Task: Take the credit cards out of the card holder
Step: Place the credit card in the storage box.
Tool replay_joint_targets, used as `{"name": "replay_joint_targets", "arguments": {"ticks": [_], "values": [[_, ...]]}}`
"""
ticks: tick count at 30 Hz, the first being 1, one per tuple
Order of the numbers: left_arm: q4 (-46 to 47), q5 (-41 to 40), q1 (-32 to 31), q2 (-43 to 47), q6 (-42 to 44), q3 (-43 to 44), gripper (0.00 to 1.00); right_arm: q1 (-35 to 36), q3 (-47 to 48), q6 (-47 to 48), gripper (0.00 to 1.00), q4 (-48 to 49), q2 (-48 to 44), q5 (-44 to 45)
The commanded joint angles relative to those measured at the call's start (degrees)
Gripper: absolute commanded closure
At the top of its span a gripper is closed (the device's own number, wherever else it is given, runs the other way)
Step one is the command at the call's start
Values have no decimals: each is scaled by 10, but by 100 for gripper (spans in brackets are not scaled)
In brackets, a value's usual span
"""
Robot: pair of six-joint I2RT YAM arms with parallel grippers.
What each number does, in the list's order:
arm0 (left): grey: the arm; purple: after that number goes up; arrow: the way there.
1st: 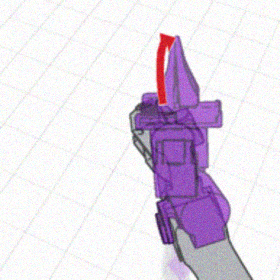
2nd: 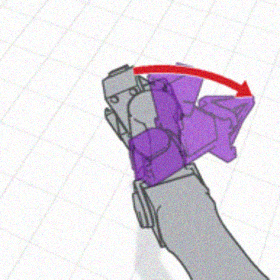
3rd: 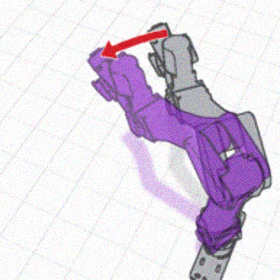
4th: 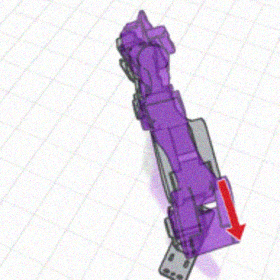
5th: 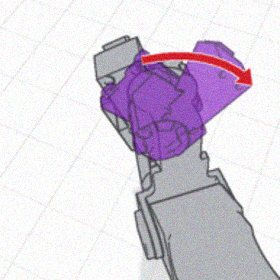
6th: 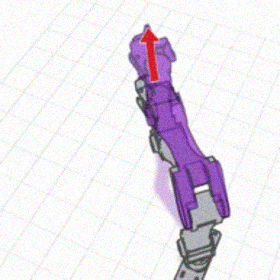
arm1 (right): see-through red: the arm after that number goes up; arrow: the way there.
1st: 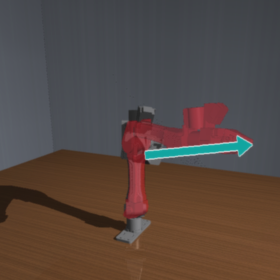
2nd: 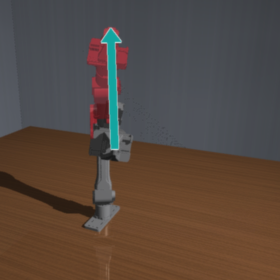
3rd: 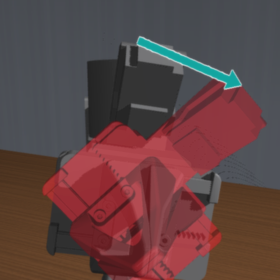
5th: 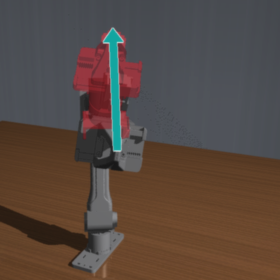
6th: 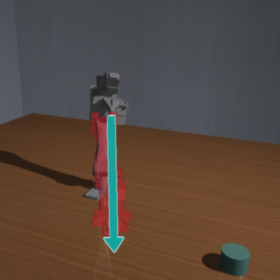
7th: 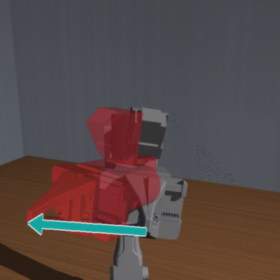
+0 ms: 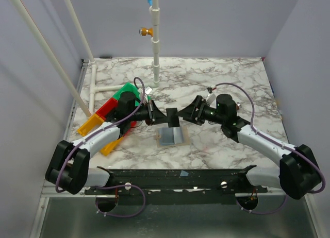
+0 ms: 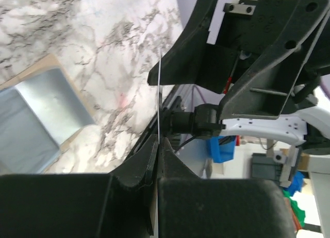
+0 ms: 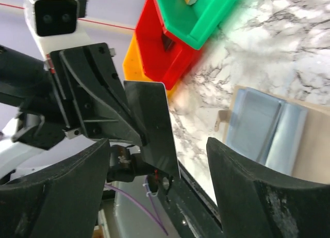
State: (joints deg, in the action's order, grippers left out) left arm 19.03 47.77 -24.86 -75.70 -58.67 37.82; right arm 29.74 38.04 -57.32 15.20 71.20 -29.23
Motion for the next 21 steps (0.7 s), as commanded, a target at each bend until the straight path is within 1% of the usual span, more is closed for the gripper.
{"name": "replay_joint_targets", "arguments": {"ticks": [1, 3, 5, 9, 14, 17, 21], "values": [[-130, -49, -2, 35, 91, 47, 100, 4, 22, 38, 19, -55, -20, 40], [-209, -82, -2, 45, 135, 68, 100, 4, 32, 54, 17, -82, -24, 60], [-286, -129, -3, 56, 180, 93, 100, 4, 38, 70, 16, -103, -29, 79], [-414, -233, -5, 77, 259, 135, 100, 4, 47, 93, 16, -132, -35, 102], [-524, -329, -5, 85, 336, 186, 100, 4, 53, 115, 15, -150, -37, 114], [-576, -368, -5, 83, 382, 216, 100, 4, 54, 126, 15, -169, -41, 123], [-649, -458, -3, 68, 437, 263, 100, 4, 55, 139, 15, -176, -48, 130]]}}
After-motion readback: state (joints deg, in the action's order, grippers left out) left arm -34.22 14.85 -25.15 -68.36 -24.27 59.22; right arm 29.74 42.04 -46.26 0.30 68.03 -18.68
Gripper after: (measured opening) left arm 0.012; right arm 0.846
